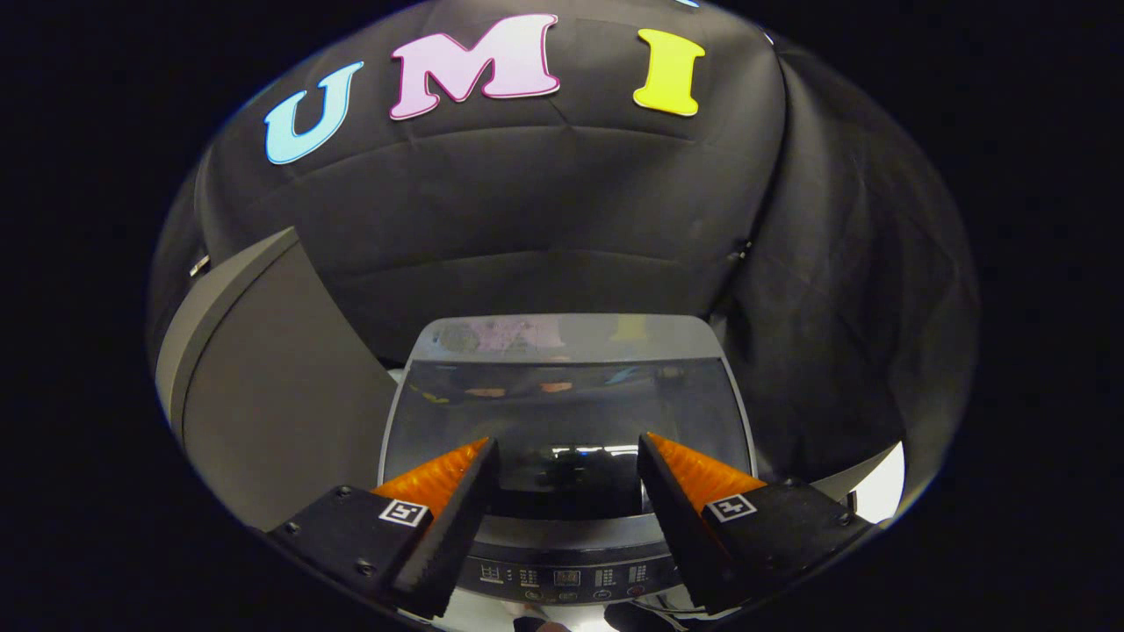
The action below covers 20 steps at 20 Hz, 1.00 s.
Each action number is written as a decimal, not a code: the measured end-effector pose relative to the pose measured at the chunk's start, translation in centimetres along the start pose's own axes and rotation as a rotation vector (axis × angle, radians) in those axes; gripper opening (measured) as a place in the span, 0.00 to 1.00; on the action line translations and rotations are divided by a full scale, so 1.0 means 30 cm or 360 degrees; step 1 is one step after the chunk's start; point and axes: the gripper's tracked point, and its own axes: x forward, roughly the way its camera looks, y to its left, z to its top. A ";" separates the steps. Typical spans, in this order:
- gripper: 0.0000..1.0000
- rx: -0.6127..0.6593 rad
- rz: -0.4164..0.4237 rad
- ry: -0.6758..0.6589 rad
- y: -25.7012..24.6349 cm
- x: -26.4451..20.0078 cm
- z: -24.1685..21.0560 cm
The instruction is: Put the clothes into the washing machine and then close the washing machine lid.
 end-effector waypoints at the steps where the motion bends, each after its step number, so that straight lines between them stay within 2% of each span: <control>1: 0.99 -0.0010 -0.0002 0.0010 -0.002 0.000 -0.015; 3: 0.99 -0.0004 -0.0013 -0.0002 -0.016 -0.016 -0.011; 7: 0.99 0.0018 -0.0003 -0.0133 -0.014 -0.073 0.101; 20: 0.99 -0.0021 0.0050 -0.0751 0.028 -0.388 0.532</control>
